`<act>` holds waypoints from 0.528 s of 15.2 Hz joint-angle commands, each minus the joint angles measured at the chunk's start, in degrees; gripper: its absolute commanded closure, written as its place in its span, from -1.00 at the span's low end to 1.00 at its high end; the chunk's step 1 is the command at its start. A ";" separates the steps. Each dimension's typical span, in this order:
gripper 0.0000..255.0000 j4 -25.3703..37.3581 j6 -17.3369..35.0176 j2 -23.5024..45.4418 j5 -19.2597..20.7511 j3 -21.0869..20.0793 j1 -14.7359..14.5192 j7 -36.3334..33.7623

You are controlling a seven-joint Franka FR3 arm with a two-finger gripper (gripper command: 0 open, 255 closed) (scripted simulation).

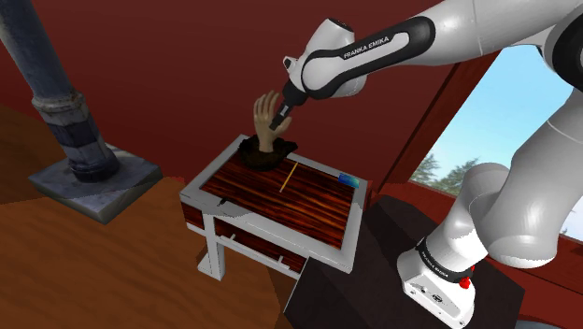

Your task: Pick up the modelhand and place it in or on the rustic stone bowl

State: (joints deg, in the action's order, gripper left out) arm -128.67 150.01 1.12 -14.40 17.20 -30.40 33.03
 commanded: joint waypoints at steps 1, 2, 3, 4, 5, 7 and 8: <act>1.00 -0.13 0.29 0.11 -0.19 -0.01 0.00 0.18; 1.00 -0.13 0.29 0.11 -0.19 -0.01 0.00 0.18; 1.00 -0.13 0.29 0.11 -0.19 -0.01 0.00 0.18; 1.00 -0.13 0.29 0.11 -0.19 -0.01 0.00 0.18; 1.00 -0.13 0.29 0.11 -0.19 -0.01 0.00 0.18; -1.00 -0.12 0.28 0.11 -0.19 -0.01 0.01 0.18; -1.00 -0.12 0.28 0.11 -0.19 -0.01 0.00 0.17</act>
State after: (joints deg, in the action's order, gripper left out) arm -128.80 150.29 1.23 -14.59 17.19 -30.40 33.20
